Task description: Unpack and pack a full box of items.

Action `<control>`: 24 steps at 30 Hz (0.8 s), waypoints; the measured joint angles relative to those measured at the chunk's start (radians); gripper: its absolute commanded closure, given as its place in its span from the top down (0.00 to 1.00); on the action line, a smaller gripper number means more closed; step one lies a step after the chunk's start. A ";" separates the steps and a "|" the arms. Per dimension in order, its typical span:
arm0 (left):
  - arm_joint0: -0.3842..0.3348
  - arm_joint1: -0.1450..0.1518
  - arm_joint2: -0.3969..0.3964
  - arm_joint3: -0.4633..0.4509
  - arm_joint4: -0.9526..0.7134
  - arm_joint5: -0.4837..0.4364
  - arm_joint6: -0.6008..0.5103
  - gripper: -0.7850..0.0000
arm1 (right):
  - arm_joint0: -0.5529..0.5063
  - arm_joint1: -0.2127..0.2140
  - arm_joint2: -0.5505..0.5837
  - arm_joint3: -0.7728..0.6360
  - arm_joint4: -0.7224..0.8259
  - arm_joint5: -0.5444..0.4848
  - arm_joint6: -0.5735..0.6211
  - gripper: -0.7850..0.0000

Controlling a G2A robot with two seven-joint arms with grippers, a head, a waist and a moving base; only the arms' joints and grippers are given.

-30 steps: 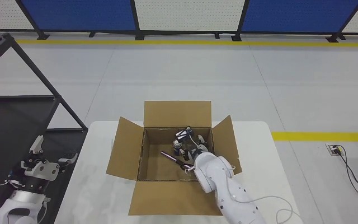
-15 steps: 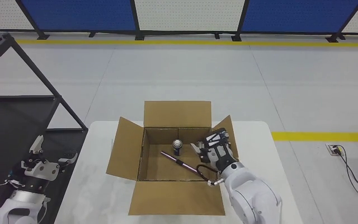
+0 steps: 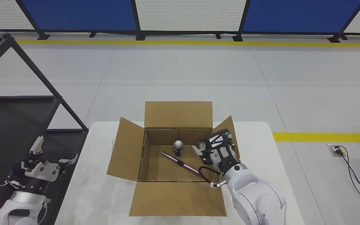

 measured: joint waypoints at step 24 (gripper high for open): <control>0.021 0.036 -0.017 0.016 0.067 -0.077 -0.531 1.00 | -0.079 0.033 0.347 -0.157 0.896 -0.082 0.150 1.00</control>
